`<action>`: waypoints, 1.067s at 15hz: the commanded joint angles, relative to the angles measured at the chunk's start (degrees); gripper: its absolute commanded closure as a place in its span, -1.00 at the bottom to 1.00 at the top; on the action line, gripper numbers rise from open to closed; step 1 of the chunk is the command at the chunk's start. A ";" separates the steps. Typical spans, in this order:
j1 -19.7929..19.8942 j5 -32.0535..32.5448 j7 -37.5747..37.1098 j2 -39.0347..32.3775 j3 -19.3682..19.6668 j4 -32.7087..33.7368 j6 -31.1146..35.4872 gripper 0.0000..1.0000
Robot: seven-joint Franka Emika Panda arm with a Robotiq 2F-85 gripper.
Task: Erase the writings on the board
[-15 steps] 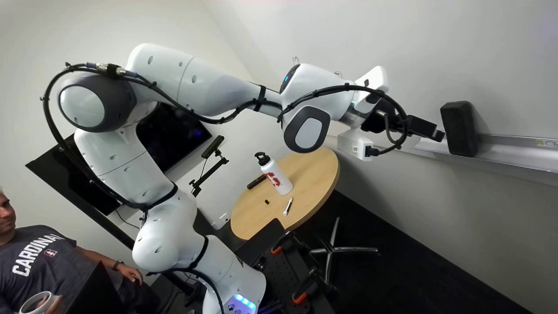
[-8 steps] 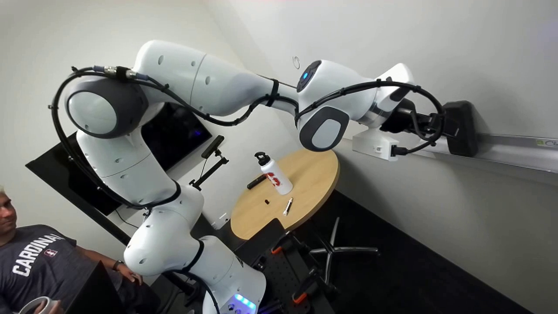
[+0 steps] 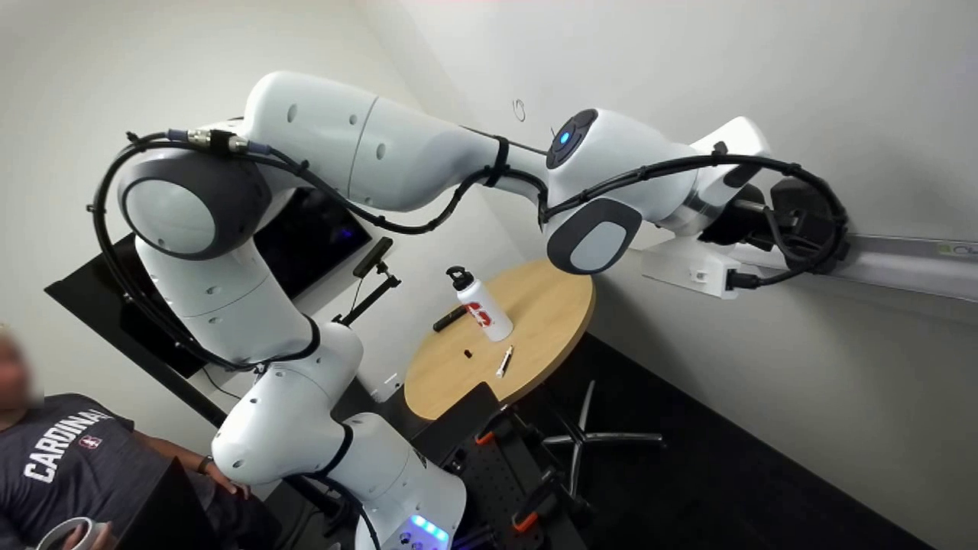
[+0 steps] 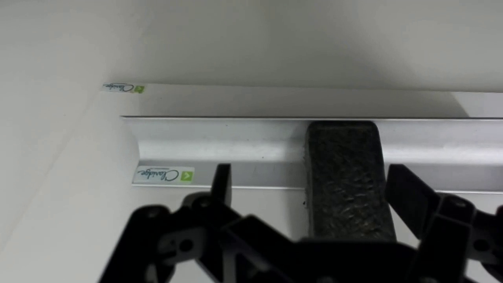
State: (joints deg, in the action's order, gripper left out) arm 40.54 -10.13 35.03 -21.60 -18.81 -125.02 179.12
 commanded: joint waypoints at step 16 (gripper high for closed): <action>-1.22 1.58 -0.01 -0.91 -1.93 2.69 -3.92 -1.00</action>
State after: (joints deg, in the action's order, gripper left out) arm 42.19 -9.62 37.60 -23.11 -23.48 -122.26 173.97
